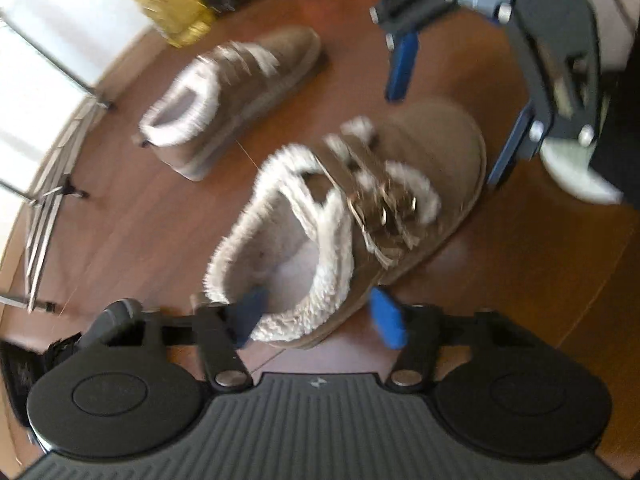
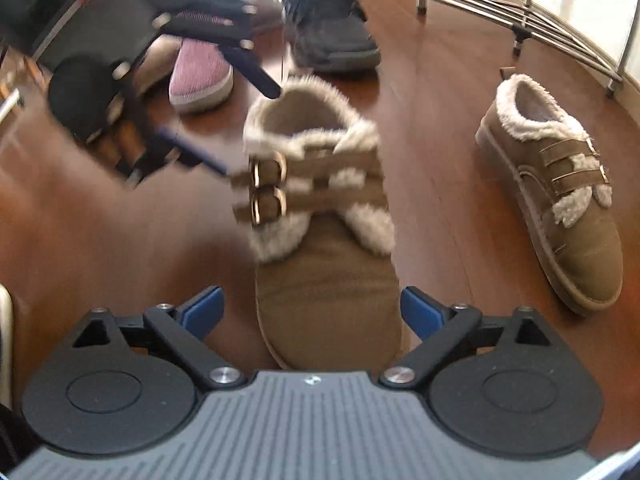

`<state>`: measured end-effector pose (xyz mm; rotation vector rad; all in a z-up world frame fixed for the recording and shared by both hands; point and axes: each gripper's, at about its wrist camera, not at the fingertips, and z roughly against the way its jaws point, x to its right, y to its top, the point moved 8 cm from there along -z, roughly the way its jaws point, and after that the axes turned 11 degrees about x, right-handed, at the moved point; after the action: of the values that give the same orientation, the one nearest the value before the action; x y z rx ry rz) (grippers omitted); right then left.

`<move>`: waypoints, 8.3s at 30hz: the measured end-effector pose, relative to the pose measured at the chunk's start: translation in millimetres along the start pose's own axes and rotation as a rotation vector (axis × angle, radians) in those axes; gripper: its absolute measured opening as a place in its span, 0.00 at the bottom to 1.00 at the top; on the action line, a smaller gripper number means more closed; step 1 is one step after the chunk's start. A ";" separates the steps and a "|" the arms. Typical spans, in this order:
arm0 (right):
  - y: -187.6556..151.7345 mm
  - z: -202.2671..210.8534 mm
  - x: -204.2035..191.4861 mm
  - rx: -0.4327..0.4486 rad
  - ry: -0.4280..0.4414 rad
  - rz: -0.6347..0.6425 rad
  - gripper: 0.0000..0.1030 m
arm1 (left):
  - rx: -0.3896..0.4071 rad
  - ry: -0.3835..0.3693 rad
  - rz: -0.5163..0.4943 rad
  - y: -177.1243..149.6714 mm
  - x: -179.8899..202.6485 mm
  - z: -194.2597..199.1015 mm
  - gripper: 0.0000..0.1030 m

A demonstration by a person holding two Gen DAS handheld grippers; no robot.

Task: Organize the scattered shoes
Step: 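Carry the brown shoe beside the first one and lower it, then open the right gripper and return it to the shoe pile, then grasp the pink knit slipper by its heel with the right gripper, then carry the pink slipper near the brown shoes and release it, then grasp a pink knit slipper with the left gripper while the right gripper grasps its mate, then carry both pink knit boots and set them down near the black sneaker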

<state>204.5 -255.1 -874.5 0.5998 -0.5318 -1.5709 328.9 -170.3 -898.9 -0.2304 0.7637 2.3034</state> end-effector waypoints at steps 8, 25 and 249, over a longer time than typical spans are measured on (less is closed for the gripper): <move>-11.7 2.5 28.1 0.017 -0.151 -0.010 0.65 | -0.023 0.040 -0.139 14.9 -13.8 -46.5 0.41; -11.9 25.2 115.6 0.012 -0.283 -0.061 0.65 | 0.044 0.111 -0.092 61.5 -66.0 -100.6 0.43; 420.2 -173.2 -108.0 0.275 -0.057 -0.030 0.12 | 0.151 0.436 0.517 -130.8 -205.4 161.5 0.00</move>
<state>640.1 -180.1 -723.2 0.7753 -0.7930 -1.5582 576.4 -114.0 -754.1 -0.5289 1.3399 2.6941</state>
